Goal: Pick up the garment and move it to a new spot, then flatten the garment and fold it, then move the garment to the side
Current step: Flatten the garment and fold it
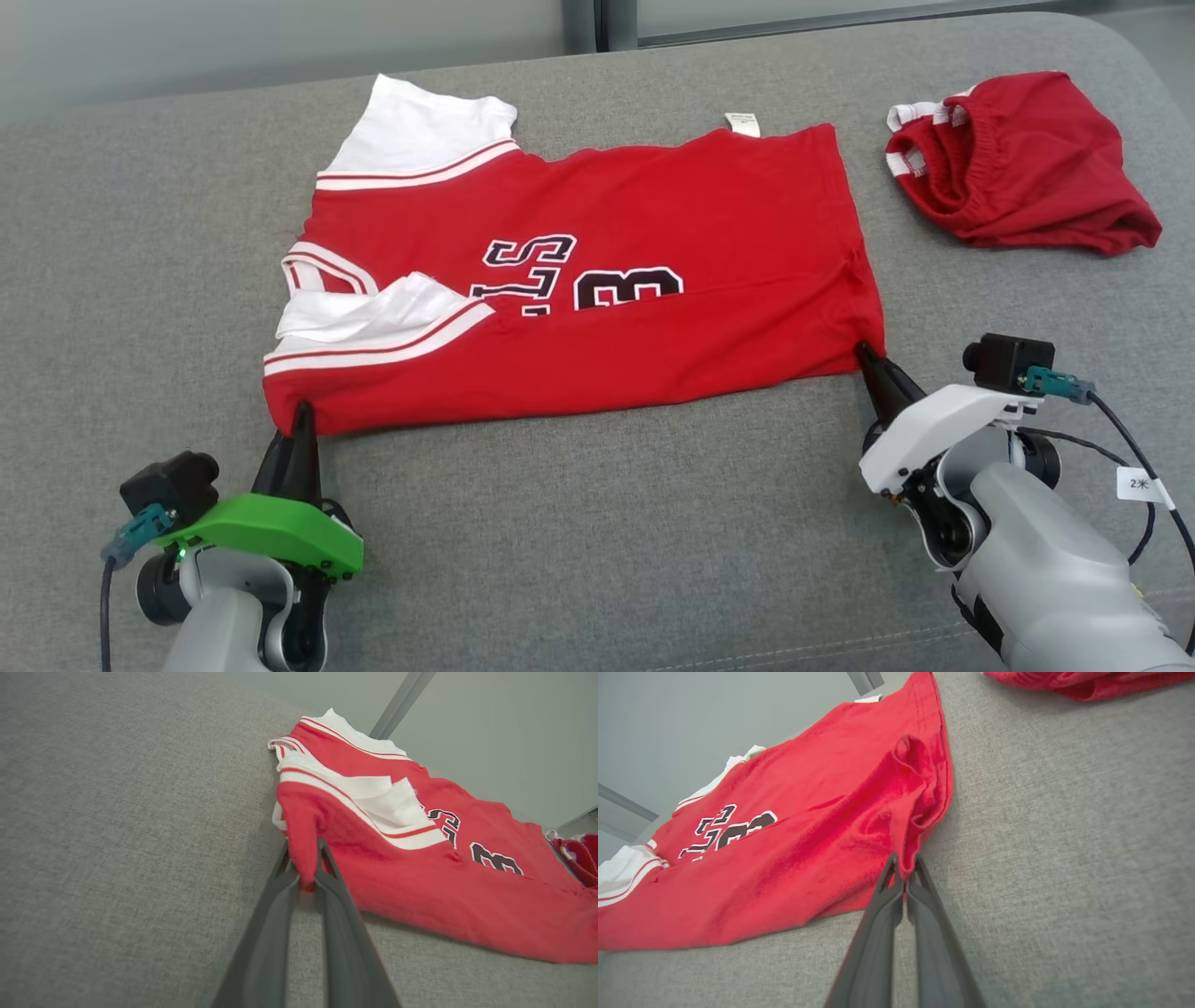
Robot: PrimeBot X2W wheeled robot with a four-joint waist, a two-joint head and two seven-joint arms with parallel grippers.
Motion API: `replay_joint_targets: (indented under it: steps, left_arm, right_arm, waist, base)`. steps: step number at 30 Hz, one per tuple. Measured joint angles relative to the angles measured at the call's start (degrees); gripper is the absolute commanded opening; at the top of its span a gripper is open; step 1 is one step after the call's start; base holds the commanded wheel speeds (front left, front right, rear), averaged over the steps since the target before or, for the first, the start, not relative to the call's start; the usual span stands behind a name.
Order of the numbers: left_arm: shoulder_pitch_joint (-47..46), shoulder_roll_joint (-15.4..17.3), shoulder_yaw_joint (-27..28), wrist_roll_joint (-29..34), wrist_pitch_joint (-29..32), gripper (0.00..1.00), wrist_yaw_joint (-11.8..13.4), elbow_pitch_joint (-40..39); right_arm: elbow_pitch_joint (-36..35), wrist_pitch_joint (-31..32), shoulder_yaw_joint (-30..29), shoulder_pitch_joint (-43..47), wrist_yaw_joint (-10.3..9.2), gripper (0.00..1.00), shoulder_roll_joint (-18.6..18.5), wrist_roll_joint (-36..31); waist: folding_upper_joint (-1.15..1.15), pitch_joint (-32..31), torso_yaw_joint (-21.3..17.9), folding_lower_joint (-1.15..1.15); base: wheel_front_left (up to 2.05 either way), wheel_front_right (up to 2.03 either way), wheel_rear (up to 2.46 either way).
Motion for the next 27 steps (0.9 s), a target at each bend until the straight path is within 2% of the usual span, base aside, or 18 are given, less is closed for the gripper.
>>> replay_joint_targets:
  steps: [11, 27]
  left_arm:
    - [6.3, 0.0, 2.0, -0.5, -0.7, 0.0, 0.2, -4.1]
    - [19.2, 0.0, 2.8, -0.5, -1.0, 0.0, 2.5, -14.2]
  right_arm:
    - [-5.9, -1.0, 1.6, 3.0, 0.0, 0.0, -1.0, -0.7]
    - [-14.8, -1.0, 0.4, 16.9, 0.01, 0.0, -3.4, -1.1]
  waist:
    - [0.0, -3.0, -0.5, 0.0]
    - [0.0, -5.9, -2.4, 0.0]
  base:
    - [0.0, 0.0, 0.0]
    - [0.0, 0.0, 0.0]
